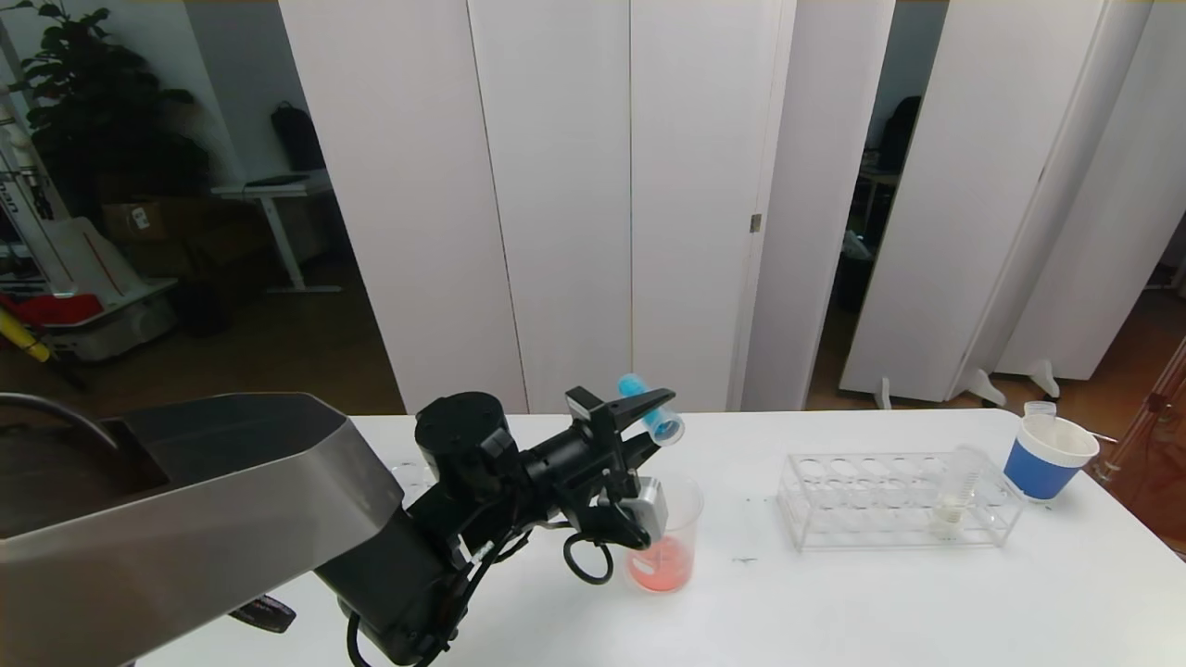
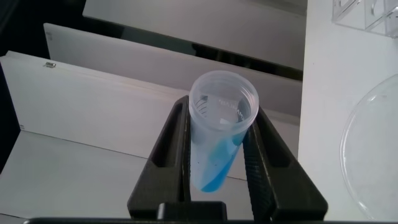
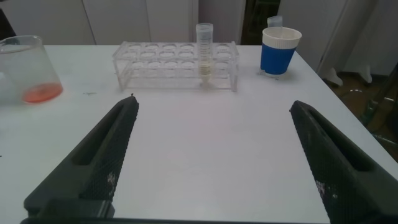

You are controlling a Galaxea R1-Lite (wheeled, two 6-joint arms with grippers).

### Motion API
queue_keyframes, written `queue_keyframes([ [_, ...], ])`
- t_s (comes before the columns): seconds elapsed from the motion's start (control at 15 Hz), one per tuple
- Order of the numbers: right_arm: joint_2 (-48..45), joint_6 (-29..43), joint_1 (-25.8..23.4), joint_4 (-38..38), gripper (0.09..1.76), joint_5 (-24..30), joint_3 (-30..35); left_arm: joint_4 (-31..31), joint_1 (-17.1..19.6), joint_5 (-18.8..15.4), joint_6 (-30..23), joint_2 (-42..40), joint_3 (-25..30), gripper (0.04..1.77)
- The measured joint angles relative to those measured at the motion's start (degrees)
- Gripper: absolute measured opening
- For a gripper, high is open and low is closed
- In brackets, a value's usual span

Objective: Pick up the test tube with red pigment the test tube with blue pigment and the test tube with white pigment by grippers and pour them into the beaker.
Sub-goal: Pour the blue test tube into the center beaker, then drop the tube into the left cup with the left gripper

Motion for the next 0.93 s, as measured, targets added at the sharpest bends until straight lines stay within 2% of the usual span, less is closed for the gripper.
queue_keyframes([
  [0.8,0.00,0.00,0.00,0.00,1.75,0.00,-0.02,-0.11,-0.11,-0.61,1.68,-0.50,-0.44,0.58],
  [0.93,0.00,0.00,0.00,0.00,1.75,0.00,-0.02,-0.02,-0.04,-1.84,1.82,-0.91,-0.16,0.58],
])
